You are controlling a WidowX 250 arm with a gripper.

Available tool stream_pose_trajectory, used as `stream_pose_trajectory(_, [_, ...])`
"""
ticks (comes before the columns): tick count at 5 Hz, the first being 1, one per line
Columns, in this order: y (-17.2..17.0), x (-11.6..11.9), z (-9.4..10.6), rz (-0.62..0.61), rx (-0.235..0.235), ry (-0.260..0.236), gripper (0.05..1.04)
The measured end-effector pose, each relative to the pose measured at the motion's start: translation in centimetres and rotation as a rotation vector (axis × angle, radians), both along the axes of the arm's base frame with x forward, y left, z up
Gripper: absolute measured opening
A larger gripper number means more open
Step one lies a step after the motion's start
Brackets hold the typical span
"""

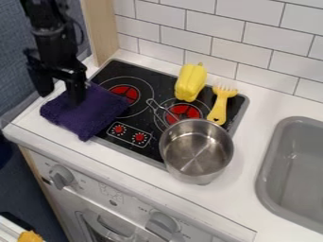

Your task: Move the purple cloth on top of the left burner

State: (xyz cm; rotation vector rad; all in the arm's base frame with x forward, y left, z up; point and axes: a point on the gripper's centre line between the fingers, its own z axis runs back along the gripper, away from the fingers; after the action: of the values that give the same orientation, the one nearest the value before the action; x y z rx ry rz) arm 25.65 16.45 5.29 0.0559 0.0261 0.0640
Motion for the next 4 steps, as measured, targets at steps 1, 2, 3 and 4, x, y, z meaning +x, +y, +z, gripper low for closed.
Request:
stream_pose_trajectory(1, [0.3,0.3,-1.5,0.001,0.000,0.003,1.001])
stream_pose_trajectory(2, [0.1,0.7,-2.7,-0.002,0.023,0.022,1.001])
stream_pose_trajectory(3, [-0.7,1.2,-3.1,-0.004,0.055,0.033,1.001])
stream_pose_trajectory(4, [-0.9,2.2,-3.6,0.020,0.063,0.060,1.001])
